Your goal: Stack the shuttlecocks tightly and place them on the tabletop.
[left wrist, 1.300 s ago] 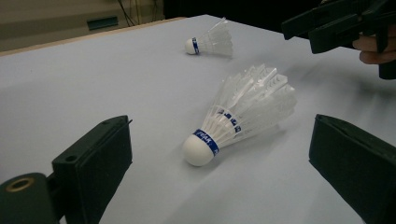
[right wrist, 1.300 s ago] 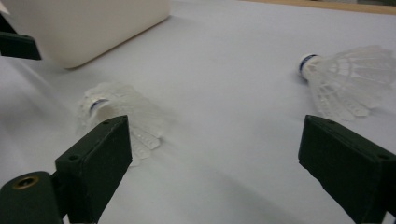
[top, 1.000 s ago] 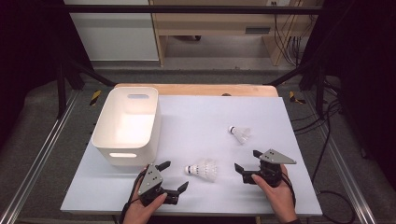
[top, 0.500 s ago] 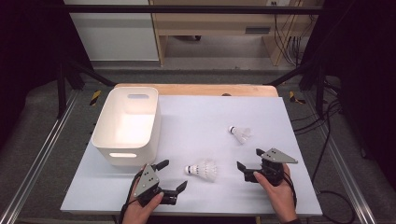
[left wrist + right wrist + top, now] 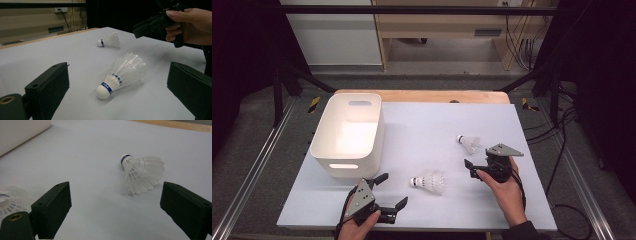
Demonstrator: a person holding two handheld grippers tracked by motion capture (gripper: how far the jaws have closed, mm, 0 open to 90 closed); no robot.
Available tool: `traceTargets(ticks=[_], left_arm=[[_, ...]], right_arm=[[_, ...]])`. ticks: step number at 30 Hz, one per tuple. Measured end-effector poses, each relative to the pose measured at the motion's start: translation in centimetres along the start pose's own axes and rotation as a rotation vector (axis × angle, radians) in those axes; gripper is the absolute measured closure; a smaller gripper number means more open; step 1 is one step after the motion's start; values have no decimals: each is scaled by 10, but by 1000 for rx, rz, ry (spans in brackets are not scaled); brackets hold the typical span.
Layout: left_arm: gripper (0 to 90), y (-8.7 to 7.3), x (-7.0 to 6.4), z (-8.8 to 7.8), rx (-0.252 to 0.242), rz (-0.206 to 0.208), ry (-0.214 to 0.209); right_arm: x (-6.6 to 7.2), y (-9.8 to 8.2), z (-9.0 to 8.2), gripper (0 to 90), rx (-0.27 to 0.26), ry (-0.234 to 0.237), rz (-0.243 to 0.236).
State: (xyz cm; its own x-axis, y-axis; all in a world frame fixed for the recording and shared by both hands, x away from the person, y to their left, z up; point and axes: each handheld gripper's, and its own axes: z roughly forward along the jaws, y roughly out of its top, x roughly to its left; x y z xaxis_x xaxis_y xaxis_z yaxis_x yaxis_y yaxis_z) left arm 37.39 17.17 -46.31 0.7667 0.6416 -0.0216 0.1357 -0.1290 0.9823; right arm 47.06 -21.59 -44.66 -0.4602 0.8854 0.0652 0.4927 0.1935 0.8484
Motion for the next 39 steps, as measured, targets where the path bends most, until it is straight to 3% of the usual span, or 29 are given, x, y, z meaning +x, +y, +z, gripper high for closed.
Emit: traceTargets(ticks=[6, 13, 22, 29, 31, 35, 39], left_arm=[[39, 0, 1, 0, -4, -2, 3], [41, -1, 1, 1, 0, -2, -5], [40, -1, 1, 2, 2, -5, -7], [40, -2, 0, 3, 6, -7, -14], [40, -2, 0, 3, 6, -8, -15], [40, -2, 0, 4, 8, -8, -15], [40, -2, 1, 4, 8, -6, -15]], right_arm=[[-2, 8, 14, 143, 82, -22, -13], [-9, 9, 28, 313, 121, -20, -11], [-15, 9, 49, 453, 89, -34, 11], [-17, 13, 66, 615, 77, -46, 23], [-18, 13, 69, 700, 68, -50, 29], [-19, 11, 69, 875, 61, -27, 45], [-17, 14, 57, 900, 49, 23, 41]])
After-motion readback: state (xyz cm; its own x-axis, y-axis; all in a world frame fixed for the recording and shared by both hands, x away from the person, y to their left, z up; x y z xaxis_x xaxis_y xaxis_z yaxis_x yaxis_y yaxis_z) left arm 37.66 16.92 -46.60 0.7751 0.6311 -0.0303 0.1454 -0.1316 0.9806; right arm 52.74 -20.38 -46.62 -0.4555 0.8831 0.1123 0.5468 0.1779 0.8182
